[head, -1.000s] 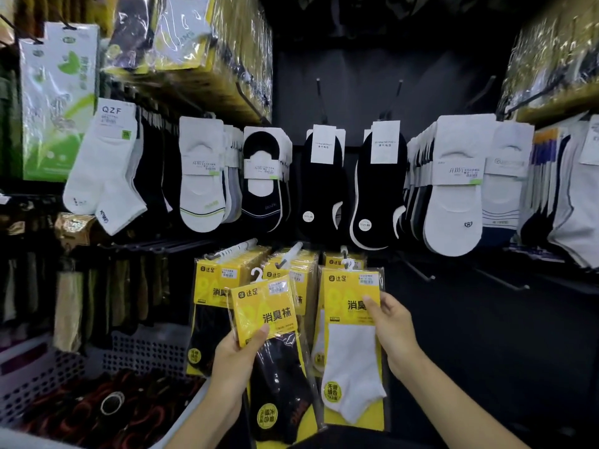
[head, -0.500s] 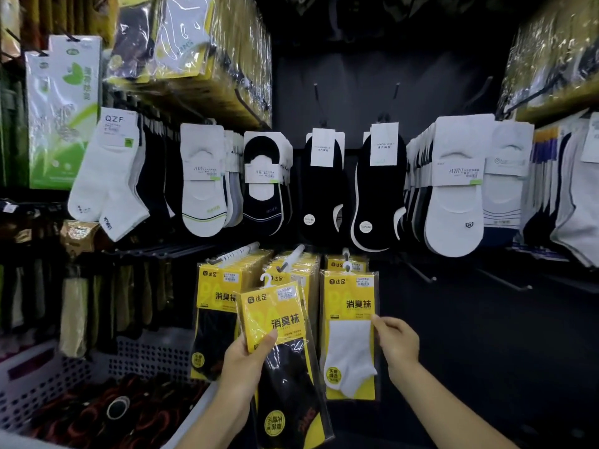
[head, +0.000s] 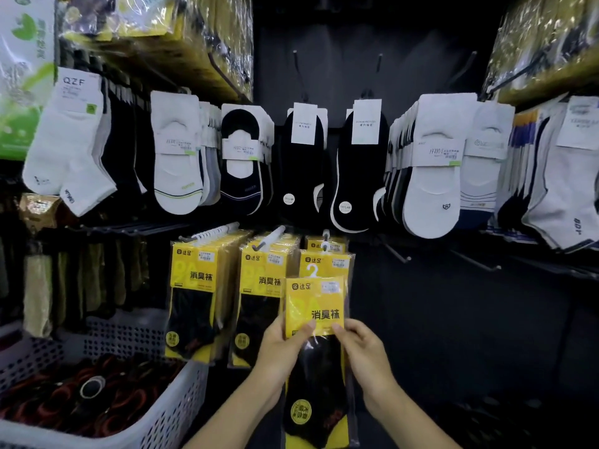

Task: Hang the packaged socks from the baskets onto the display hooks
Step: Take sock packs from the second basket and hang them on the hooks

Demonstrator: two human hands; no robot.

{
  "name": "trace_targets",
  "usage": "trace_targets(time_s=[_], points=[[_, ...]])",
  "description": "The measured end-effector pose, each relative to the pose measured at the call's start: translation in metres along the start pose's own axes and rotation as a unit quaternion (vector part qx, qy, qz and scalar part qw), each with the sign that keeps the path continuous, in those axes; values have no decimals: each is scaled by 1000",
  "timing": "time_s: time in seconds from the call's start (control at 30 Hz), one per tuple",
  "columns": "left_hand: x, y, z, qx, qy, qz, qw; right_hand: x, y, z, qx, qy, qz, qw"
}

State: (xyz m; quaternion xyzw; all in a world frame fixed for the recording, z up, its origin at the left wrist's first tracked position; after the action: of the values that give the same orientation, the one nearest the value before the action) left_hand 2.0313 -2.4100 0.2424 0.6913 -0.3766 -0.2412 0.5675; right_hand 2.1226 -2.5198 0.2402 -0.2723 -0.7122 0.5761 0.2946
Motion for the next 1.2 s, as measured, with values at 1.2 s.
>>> trace_targets(time_s=[1.2], points=[[34,-68,-149,-7,28,-161,987,-38,56,-150,94,124,105,982]])
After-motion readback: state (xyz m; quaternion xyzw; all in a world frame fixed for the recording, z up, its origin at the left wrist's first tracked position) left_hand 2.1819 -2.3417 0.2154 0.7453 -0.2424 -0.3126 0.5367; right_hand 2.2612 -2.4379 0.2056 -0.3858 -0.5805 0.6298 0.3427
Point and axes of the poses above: each hand's wrist, its own z-axis away from the middle knuckle, its own x-axis out of the palm, y = z × x, the point moved 3 cm from there along -z, towards the middle knuckle, and after that the axes turned 5 degrees about -y, right-handed, at the moved point
